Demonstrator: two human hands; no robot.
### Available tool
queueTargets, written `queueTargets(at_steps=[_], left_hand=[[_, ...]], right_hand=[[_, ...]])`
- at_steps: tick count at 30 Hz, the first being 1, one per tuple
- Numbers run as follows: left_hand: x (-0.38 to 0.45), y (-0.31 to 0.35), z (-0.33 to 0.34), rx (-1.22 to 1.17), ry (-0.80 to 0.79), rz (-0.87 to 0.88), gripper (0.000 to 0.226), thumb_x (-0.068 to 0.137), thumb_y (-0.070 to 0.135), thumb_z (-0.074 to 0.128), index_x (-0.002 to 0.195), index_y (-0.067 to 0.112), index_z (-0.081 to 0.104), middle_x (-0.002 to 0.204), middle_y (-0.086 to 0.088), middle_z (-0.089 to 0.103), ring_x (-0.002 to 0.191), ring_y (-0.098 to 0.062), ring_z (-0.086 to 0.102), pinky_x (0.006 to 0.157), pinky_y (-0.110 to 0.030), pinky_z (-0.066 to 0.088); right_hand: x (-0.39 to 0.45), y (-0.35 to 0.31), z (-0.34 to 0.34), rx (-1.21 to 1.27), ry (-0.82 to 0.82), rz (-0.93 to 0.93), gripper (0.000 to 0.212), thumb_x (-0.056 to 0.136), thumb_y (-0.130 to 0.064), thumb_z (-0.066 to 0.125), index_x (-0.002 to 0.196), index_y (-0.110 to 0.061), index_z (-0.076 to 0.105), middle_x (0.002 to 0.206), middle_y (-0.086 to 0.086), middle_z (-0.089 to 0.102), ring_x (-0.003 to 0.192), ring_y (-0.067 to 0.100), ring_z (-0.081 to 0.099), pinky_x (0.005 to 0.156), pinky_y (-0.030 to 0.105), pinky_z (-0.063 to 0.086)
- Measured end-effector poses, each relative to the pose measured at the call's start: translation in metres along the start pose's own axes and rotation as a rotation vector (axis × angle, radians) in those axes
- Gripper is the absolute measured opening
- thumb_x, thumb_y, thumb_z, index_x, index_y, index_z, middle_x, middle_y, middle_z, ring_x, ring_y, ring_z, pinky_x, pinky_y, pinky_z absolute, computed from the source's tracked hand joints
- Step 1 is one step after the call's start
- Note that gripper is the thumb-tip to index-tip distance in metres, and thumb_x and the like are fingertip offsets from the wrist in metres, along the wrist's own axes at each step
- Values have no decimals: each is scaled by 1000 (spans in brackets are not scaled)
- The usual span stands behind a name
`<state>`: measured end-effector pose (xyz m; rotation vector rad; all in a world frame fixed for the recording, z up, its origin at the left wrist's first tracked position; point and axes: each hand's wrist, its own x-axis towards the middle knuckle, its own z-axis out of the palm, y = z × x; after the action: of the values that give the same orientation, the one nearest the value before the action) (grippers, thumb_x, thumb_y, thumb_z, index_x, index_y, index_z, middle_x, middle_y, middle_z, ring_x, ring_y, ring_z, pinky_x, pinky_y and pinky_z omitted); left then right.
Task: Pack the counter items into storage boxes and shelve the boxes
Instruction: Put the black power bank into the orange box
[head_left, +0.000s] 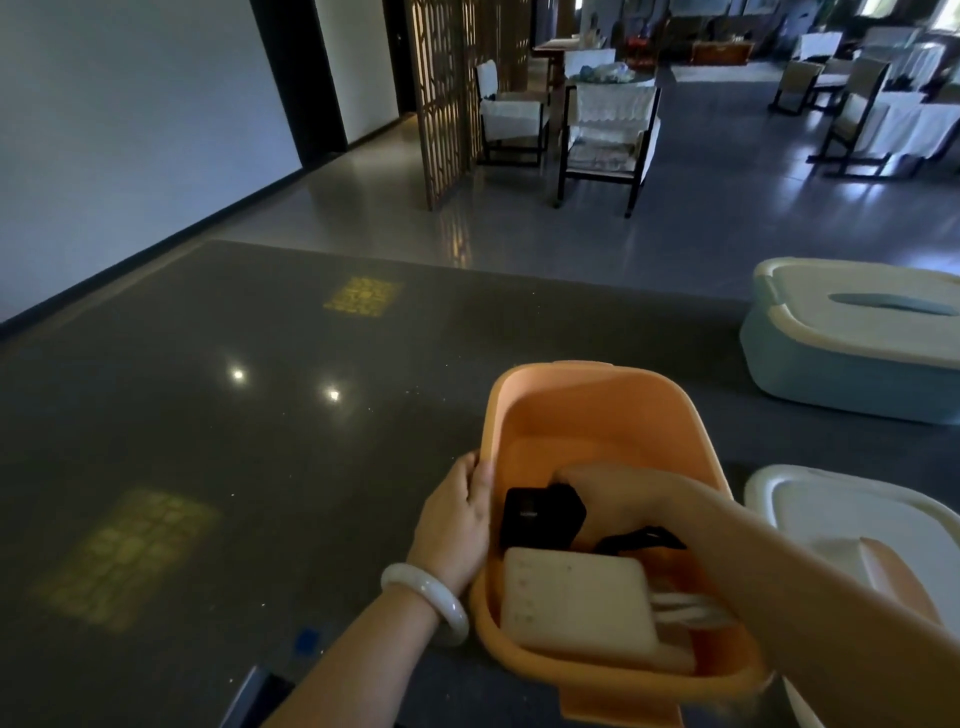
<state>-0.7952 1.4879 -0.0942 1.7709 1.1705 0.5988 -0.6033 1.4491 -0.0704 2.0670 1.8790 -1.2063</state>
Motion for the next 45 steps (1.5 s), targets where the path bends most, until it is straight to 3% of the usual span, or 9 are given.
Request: queueTargets(at_steps=[5,9,16,23,30,35,38,41,45], left_hand=[[0,-1,1,-36,7,11,22,97,52,29,99,44,49,83,9,61,70,9,57,57,-7,41],[0,-2,2,-62,11,18,25,98,49,30,97,38,52,79,5,62,64,4,58,56,-11,44],[1,-3,3,-123,9,38,28,98,45,32,98,31,56,73,3,60,57,2,56,53,-11,42],[-1,0,3,-159,19,28,28,92,52,31,95,36,53,70,3,60,55,2,56,52,-9,43],[-2,5,3,-137,26,-11,16,85,55,29,89,45,42,76,13,53,65,24,51,60,2,38],[-2,4,3,-121,22,-15,35,84,55,28,113,39,39,82,12,54,69,23,51,62,1,39],[-3,6,3,-127,27,-25,28,83,55,28,106,43,38,80,16,50,66,28,48,61,4,36],[-3,9,2,-125,15,-38,17,83,55,28,91,46,40,76,16,49,64,28,47,61,3,37],[-5,11,1,-127,20,-40,16,82,55,29,87,46,41,73,15,48,61,27,48,60,3,38]], right_hand=[[12,6,7,-95,19,-15,50,82,-32,72,125,-22,48,117,0,55,107,20,54,96,39,45],[21,11,8,-198,27,67,70,78,-39,72,137,-28,35,131,3,35,123,26,35,101,41,34],[28,15,7,-156,-22,42,71,77,-33,75,136,-30,36,129,2,43,117,22,44,98,39,41],[31,16,8,-186,-83,17,67,79,-27,73,134,-33,36,125,1,45,111,21,48,94,42,47],[35,18,9,-147,-113,23,72,76,-24,76,134,-32,35,122,0,44,100,18,49,78,32,50],[36,20,11,-144,-96,4,69,77,-21,75,134,-30,37,121,2,45,88,15,48,57,23,41],[37,21,11,-155,-100,5,72,76,-22,76,135,-30,36,121,2,45,86,15,47,51,22,38],[38,22,11,-149,-100,4,71,76,-22,76,134,-32,36,120,0,46,90,15,49,60,24,45],[38,22,11,-168,-92,-4,70,75,-24,76,133,-33,37,119,1,45,97,19,52,76,33,52]])
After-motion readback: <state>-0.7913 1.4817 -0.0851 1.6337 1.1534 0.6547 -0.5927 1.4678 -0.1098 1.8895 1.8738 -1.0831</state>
